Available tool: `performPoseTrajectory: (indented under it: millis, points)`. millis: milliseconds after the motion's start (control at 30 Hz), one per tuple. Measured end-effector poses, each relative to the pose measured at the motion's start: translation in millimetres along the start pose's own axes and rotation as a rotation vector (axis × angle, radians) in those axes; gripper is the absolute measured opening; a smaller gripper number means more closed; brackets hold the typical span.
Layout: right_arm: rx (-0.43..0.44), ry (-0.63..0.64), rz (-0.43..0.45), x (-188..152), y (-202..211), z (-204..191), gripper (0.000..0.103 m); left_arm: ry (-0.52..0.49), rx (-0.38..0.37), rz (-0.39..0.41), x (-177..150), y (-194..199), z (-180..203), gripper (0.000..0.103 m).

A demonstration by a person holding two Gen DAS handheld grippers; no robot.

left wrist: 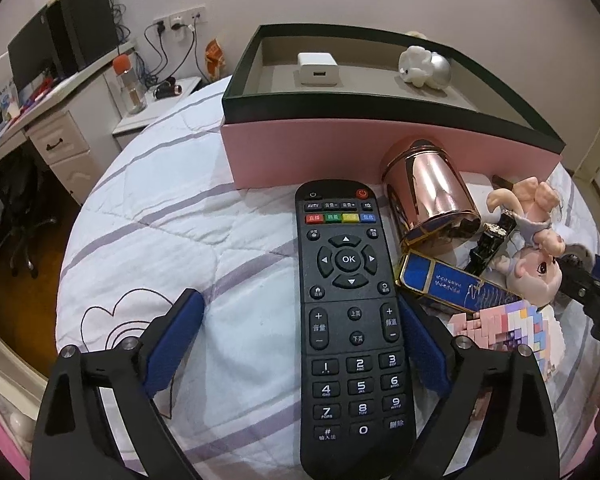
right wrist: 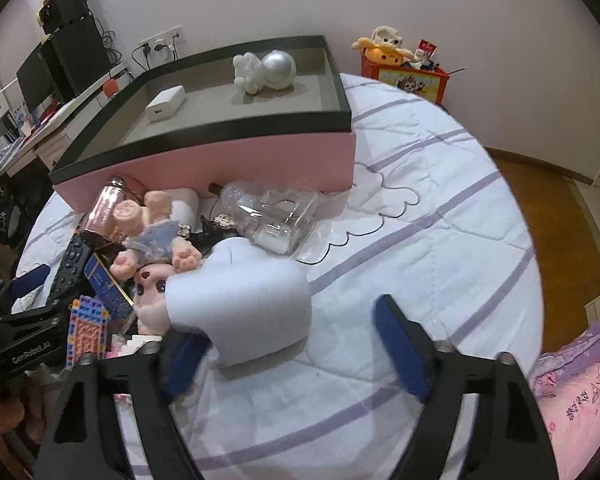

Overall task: Organize rigid objects
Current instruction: 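Grasp the black remote with the left tool while the right tool grasps the white lamp, then lower the remote and lamp into the tray and open both tools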

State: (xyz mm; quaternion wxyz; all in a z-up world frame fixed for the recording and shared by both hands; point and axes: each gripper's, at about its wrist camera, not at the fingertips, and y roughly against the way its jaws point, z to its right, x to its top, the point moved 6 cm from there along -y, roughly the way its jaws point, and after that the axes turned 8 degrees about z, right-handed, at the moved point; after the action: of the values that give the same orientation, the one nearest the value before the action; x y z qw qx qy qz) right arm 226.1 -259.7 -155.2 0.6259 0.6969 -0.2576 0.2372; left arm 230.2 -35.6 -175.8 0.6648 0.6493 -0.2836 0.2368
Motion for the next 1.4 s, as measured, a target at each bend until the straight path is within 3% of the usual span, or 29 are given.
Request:
performPoseTrajectory:
  millis: [67,167,200,267,333,633,867,1100,1400]
  points:
    - [0.012,0.009,0.007,0,-3,-2,0.075,-0.004,-0.008,0.010,0,1,1,0.090]
    - [0.046,0.014,0.018,1,-1,-7,0.058,-0.019,-0.029,0.027,-1,5,5,0.076]
    - [0.062,0.013,0.019,1,0,-9,0.047,-0.031,-0.042,0.032,-2,7,8,0.072]
    - [0.069,0.019,0.021,1,1,-12,0.045,-0.043,-0.070,0.035,-3,11,14,0.052]
    - [0.067,0.025,0.020,1,3,-13,0.045,-0.050,-0.080,0.034,-3,13,17,0.045]
    - [0.100,-0.028,0.021,-7,19,-3,0.045,0.006,-0.137,0.019,-10,29,9,0.044]
    - [0.108,-0.054,0.037,-6,34,4,0.045,0.030,-0.129,0.049,-9,55,-6,0.044]
    - [0.143,-0.040,0.092,14,61,-5,0.045,0.020,-0.130,0.128,19,93,-11,0.044]
    - [0.154,0.038,0.198,71,83,-24,0.045,-0.009,-0.130,0.219,81,111,-6,0.044]
